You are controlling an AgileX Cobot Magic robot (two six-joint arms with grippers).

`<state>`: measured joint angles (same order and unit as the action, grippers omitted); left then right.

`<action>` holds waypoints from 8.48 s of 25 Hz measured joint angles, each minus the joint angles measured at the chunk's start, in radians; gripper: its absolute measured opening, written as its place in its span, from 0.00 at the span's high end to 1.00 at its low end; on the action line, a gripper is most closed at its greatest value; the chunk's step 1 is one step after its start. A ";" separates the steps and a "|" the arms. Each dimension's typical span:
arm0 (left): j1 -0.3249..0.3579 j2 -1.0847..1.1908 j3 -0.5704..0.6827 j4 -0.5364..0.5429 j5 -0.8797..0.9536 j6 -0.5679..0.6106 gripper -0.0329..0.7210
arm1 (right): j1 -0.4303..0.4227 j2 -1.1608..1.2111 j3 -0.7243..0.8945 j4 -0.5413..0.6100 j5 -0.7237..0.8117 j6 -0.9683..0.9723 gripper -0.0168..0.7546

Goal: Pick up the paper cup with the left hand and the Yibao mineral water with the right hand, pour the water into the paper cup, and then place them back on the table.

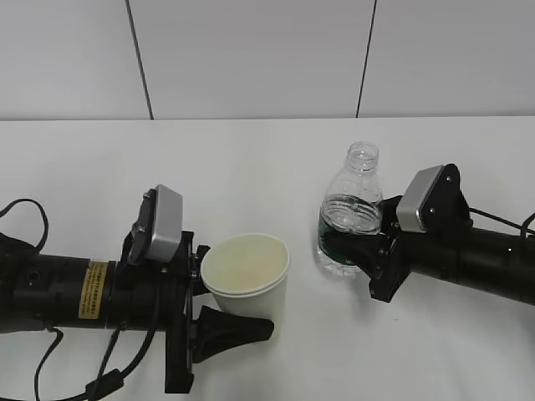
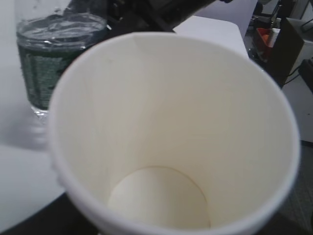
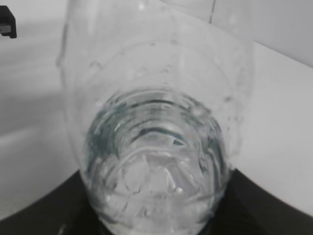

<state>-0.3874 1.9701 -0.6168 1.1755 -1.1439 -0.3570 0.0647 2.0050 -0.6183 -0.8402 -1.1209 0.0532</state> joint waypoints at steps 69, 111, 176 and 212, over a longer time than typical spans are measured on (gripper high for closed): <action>-0.213 0.053 -0.163 -0.223 0.187 0.000 0.39 | 0.000 -0.186 -0.011 0.034 0.080 -0.644 0.48; -0.214 0.053 -0.166 -0.240 0.187 0.000 0.39 | 0.000 -0.076 -0.104 -0.014 0.009 -0.848 0.48; -0.214 0.053 -0.167 -0.146 0.223 0.000 0.40 | 0.000 -0.076 -0.149 -0.026 0.006 -1.417 0.49; -0.214 0.053 -0.167 -0.146 0.225 0.000 0.40 | 0.000 -0.076 -0.149 -0.026 -0.001 -1.433 0.49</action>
<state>-0.6011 2.0232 -0.7839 1.0295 -0.9189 -0.3570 0.0647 1.9288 -0.7671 -0.8666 -1.1219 -1.3801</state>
